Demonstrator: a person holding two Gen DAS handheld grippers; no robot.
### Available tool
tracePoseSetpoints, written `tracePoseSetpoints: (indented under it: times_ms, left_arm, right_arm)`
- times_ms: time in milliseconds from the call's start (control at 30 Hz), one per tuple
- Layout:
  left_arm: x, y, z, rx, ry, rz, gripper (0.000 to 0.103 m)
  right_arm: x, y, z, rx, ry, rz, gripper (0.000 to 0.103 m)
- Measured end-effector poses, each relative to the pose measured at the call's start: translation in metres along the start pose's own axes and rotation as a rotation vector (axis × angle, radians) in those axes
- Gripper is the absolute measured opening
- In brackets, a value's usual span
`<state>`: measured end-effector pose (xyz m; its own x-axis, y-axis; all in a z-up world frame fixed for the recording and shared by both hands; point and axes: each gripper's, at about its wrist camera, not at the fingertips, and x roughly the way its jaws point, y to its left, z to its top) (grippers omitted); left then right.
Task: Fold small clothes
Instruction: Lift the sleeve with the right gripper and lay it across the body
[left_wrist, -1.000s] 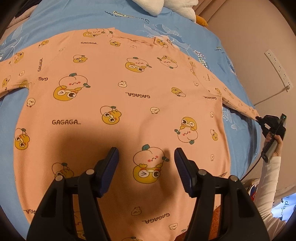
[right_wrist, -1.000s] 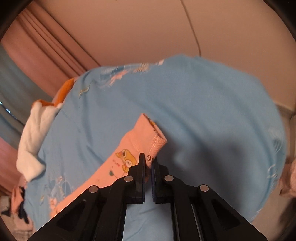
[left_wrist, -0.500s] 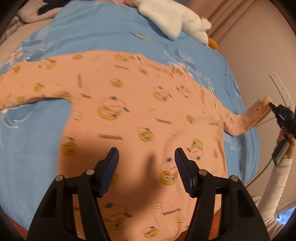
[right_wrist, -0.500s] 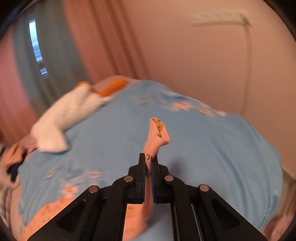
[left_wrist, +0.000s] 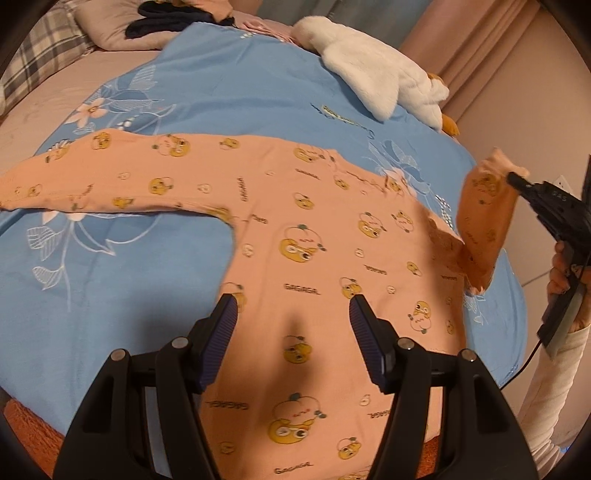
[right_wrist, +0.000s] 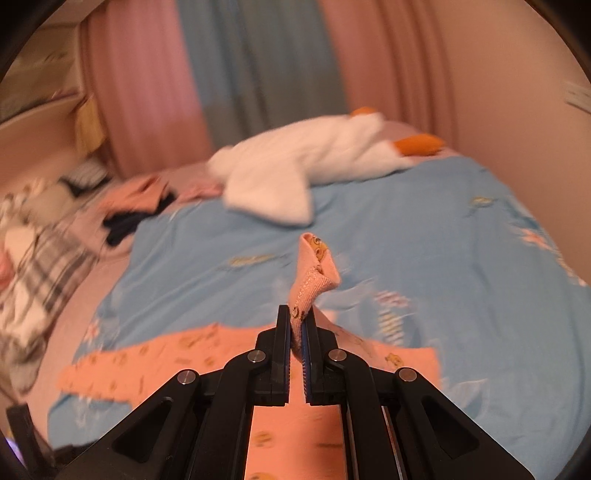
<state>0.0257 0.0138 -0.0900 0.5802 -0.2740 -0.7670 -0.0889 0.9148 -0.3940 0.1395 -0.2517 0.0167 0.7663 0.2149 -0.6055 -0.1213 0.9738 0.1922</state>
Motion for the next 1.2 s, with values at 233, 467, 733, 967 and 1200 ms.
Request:
tracePoseSetpoints:
  times_ms: [233, 467, 733, 967, 1200]
  left_arm:
    - [-0.002, 0.012, -0.001, -0.03, 0.001, 0.006, 0.063]
    - [0.0, 0.022, -0.004, -0.045, 0.006, 0.016, 0.063]
    - [0.008, 0.023, -0.001, -0.039, 0.023, 0.02, 0.063]
    - [0.013, 0.009, 0.015, -0.024, 0.017, -0.023, 0.069]
    - [0.051, -0.03, 0.045, -0.024, 0.064, -0.192, 0.074]
  right_arm:
    - [0.055, 0.049, -0.027, -0.038, 0.147, 0.074, 0.006]
    - [0.102, 0.078, -0.072, -0.082, 0.337, 0.098, 0.006]
    - [0.127, 0.073, -0.101, -0.01, 0.435, 0.109, 0.006]
    - [0.094, 0.056, -0.091, 0.06, 0.382, 0.183, 0.063]
    - [0.031, -0.001, -0.085, 0.185, 0.244, 0.108, 0.068]
